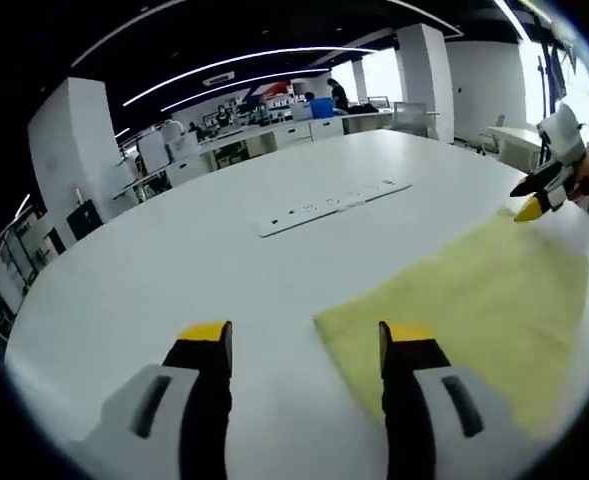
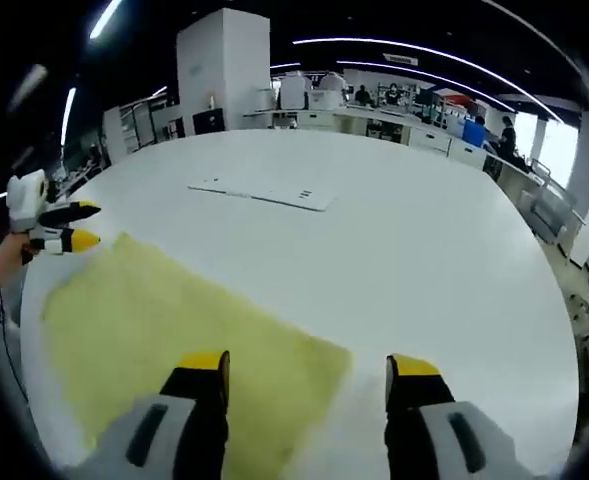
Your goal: Fold the garment on the visible template until the final outline fits inside the template.
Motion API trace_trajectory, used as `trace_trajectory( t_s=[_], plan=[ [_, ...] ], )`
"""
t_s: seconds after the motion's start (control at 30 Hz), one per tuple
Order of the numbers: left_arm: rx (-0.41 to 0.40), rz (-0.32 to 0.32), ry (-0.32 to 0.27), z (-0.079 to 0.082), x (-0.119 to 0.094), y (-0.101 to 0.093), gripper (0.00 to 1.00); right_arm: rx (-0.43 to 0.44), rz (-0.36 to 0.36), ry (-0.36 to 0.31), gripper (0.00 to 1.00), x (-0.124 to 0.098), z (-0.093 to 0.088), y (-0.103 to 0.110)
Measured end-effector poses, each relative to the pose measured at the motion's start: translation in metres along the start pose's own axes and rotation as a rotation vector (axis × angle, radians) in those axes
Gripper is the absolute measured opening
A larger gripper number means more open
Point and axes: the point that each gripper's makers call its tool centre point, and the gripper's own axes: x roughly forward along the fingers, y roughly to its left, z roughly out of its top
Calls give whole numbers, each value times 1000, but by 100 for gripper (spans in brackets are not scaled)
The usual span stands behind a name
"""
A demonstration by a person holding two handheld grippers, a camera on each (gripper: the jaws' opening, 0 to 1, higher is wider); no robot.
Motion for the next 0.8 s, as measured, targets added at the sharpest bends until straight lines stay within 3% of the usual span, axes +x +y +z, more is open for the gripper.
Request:
trace_trajectory(
  t_s=[0.37,0.8],
  plan=[
    [10,-103,-25,-11,-36,-24,72,2,155,20,81,-40,-21,45],
    [7,-191,-43,-31,-80,-51,85,-86,211,52,82,-84,-56,76]
  ],
)
